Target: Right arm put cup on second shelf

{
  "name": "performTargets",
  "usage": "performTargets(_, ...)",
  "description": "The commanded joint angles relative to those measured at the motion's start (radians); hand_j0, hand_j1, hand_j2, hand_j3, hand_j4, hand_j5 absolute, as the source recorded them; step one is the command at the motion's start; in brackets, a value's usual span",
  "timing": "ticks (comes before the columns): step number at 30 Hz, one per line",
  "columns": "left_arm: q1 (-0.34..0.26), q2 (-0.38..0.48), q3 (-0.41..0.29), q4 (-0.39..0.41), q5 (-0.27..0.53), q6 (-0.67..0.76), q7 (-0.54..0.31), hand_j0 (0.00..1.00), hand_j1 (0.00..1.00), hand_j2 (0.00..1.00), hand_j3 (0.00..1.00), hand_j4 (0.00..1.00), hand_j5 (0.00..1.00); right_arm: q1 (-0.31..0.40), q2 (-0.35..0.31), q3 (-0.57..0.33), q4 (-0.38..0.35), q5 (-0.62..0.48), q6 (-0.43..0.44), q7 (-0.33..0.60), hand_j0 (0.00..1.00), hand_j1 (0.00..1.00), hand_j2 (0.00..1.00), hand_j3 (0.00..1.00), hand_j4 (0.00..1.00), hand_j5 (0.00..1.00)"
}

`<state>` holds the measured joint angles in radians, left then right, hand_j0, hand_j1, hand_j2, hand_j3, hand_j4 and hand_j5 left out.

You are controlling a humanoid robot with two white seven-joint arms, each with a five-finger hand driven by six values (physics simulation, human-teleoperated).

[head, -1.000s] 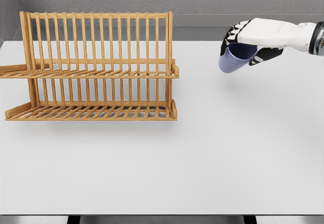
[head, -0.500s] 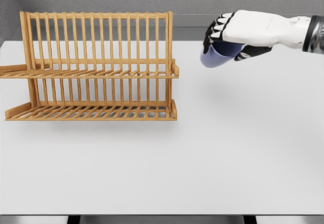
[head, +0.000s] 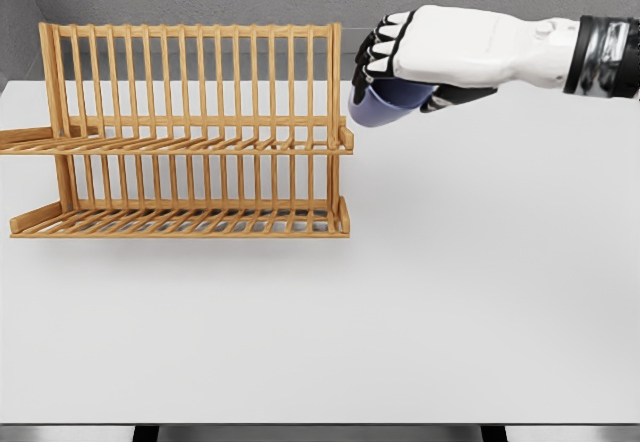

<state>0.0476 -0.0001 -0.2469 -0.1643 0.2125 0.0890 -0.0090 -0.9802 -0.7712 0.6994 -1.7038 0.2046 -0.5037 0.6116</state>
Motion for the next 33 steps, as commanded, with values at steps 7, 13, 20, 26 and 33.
performTargets(7,0.0,0.0,0.0,0.0,-0.001,0.0,0.0,1.0,1.0,1.0,1.0,1.0,1.0,-0.023,0.05,0.026,-0.007,-0.004,0.004,-0.001,0.62,0.62,0.62,0.62,0.62,0.62)
performTargets(13,0.0,0.0,0.0,0.0,-0.001,0.0,0.0,1.0,1.0,1.0,1.0,1.0,1.0,-0.046,0.075,0.042,-0.007,-0.004,0.004,-0.001,0.62,0.62,0.62,0.62,0.62,0.62)
performTargets(20,0.0,0.0,0.0,0.0,0.001,0.0,0.0,1.0,1.0,1.0,1.0,1.0,1.0,-0.055,0.096,0.075,-0.007,-0.002,0.008,-0.001,0.63,0.63,0.63,0.63,0.63,0.63)
performTargets(26,0.0,0.0,0.0,0.0,-0.001,0.0,0.0,1.0,1.0,1.0,1.0,1.0,1.0,-0.055,0.108,0.106,-0.004,-0.002,0.014,-0.001,0.65,0.65,0.65,0.65,0.65,0.65)
performTargets(33,0.0,0.0,0.0,0.0,-0.001,0.0,0.0,1.0,1.0,1.0,1.0,1.0,1.0,-0.054,0.108,0.112,-0.005,-0.002,0.007,-0.001,1.0,1.0,1.0,1.0,1.0,1.0)
